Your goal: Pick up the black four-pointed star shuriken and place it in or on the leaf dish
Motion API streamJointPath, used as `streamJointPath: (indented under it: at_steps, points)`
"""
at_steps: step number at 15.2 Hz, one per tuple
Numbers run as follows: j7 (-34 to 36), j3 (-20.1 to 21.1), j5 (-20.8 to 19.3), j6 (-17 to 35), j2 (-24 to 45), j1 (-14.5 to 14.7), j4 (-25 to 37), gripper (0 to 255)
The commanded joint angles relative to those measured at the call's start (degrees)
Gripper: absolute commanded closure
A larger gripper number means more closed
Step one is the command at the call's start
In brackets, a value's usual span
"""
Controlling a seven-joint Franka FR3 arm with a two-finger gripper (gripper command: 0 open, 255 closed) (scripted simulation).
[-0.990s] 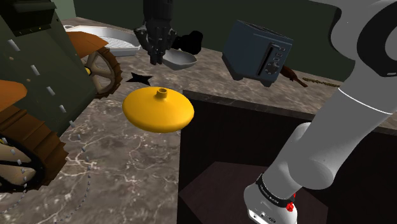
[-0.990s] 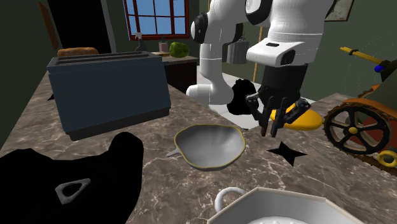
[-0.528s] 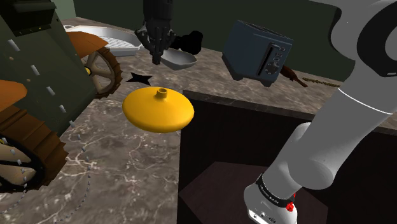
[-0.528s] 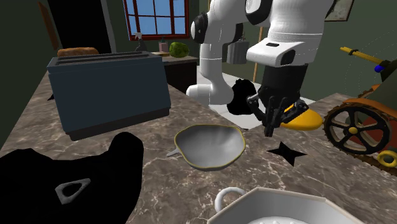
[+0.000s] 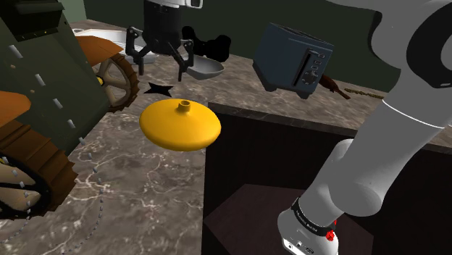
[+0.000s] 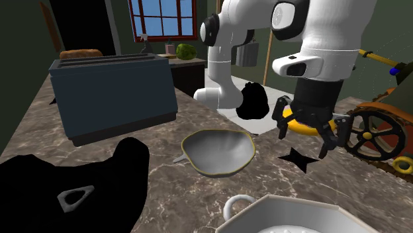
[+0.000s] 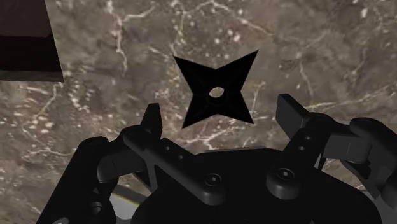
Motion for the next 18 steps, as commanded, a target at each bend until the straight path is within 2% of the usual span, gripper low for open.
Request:
streamJointPath:
  at_steps: [1, 5, 13, 14, 18]
  points:
    - [2.13, 0.04, -0.02, 1.74, 0.01, 0.06, -1.6, 0]
    - [2.1, 0.03, 0.03, 5.3, -0.14, 0.03, -5.3, 0]
    - [2.1, 0.03, 0.03, 5.29, -0.14, 0.03, -5.3, 0]
    - [2.1, 0.03, 0.03, 5.29, -0.14, 0.03, -5.3, 255]
    - [1.98, -0.03, 0.11, 5.39, -0.4, -0.02, -5.64, 255]
